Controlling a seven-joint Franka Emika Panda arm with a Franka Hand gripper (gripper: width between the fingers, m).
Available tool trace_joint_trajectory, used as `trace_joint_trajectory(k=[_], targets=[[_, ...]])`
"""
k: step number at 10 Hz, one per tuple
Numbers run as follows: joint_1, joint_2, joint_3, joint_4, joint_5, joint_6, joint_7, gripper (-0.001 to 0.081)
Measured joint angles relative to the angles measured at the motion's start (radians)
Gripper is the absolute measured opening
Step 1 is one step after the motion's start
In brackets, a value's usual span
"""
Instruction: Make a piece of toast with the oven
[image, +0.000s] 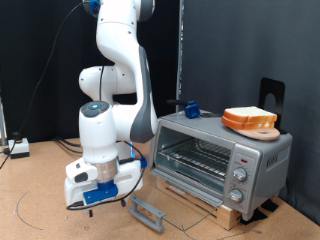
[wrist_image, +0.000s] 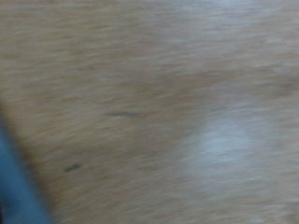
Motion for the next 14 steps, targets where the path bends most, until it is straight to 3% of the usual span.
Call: trace_joint_trajectory(k=[2, 4, 10, 13, 14], targets=[[-0.036, -0.071, 0.024, 0.017, 0.144, -0.169, -0.171, 0.0809], [-0.051, -0.138, 0.021, 0.025, 0.19, -0.305, -0.242, 0.0809], [-0.06, -0.331, 0.01, 0.032, 0.183, -0.55, -0.258, 0.0809], [-0.061, -0.427, 0.01, 0.02, 0.136, -0.61, -0.223, 0.0809], [-0.061, -0.425, 0.01, 0.02, 0.138, -0.61, -0.223, 0.0809]])
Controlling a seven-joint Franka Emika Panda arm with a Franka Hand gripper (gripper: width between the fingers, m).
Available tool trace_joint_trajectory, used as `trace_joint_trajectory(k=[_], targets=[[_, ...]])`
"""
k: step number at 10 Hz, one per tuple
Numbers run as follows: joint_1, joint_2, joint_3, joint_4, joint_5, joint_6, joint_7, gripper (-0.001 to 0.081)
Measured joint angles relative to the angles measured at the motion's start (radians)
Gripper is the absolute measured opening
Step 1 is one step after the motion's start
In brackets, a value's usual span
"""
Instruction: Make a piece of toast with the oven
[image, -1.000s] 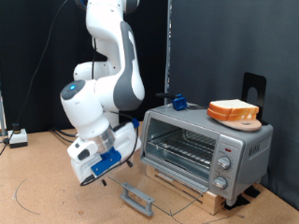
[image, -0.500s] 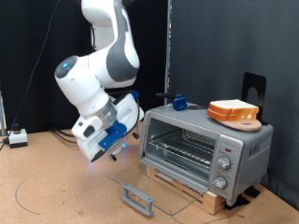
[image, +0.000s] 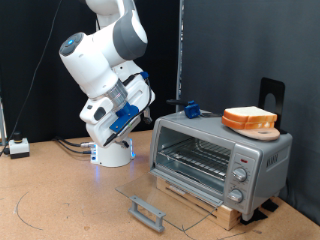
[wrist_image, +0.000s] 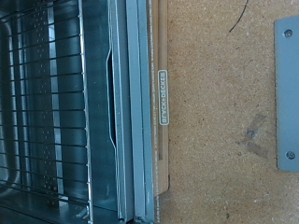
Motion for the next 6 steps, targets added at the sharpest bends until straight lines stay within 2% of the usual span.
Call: trace_joint_trajectory(k=[1, 2, 4, 6], targets=[[0.004, -0.001, 0.0, 0.0, 0.036, -0.001, -0.062, 0.0809], [0.012, -0.011, 0.001, 0.003, 0.096, -0.045, -0.148, 0.0809], [0.021, -0.048, -0.001, 0.008, 0.222, -0.176, -0.305, 0.0809], [0.028, -0.093, 0.001, 0.008, 0.266, -0.274, -0.401, 0.0809]])
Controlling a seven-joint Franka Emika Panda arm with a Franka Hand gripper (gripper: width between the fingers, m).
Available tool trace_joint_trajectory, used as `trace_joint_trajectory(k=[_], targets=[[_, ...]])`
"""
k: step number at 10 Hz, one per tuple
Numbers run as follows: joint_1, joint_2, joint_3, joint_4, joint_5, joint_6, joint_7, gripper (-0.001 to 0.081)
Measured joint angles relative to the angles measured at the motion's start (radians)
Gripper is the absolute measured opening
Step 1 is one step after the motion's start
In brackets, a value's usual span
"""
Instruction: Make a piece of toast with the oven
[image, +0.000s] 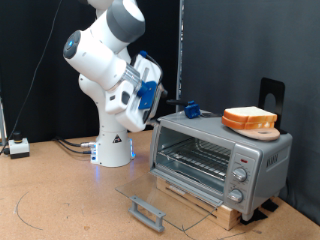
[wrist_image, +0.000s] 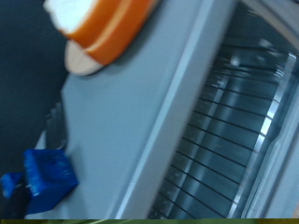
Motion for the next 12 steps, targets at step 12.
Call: trace_joint_trajectory(k=[12], targets=[[0.062, -0.345, 0.091, -0.091, -0.119, -0.072, -0.461, 0.0809]])
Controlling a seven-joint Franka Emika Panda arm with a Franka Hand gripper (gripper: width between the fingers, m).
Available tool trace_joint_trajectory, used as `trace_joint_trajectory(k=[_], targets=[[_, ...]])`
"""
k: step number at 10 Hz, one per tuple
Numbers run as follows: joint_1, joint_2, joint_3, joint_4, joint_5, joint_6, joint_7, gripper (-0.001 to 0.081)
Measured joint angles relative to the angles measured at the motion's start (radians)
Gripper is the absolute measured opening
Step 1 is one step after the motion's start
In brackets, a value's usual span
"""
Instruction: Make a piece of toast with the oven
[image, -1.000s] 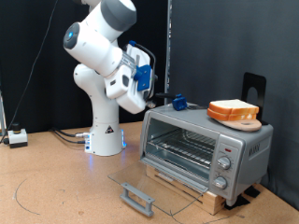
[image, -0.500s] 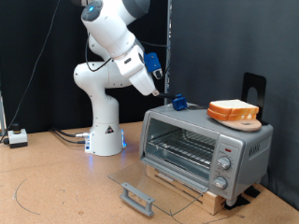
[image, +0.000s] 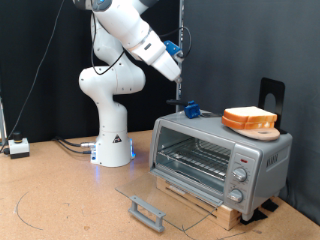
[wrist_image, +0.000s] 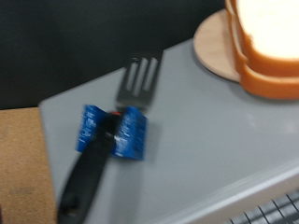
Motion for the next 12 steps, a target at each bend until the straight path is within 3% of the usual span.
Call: trace_joint_trajectory(k=[2, 5, 8, 10, 12], targets=[[-0.004, -0.079, 0.033, -0.019, -0.009, 0.007, 0.048, 0.0809], [-0.04, -0.25, 0.153, -0.104, -0.058, 0.141, 0.138, 0.0809], [-0.04, -0.267, 0.154, -0.118, -0.052, 0.136, 0.136, 0.0809], [-0.044, -0.36, 0.177, -0.166, -0.07, 0.14, 0.149, 0.0809], [-0.068, -0.459, 0.207, -0.224, -0.101, 0.145, 0.226, 0.0809]])
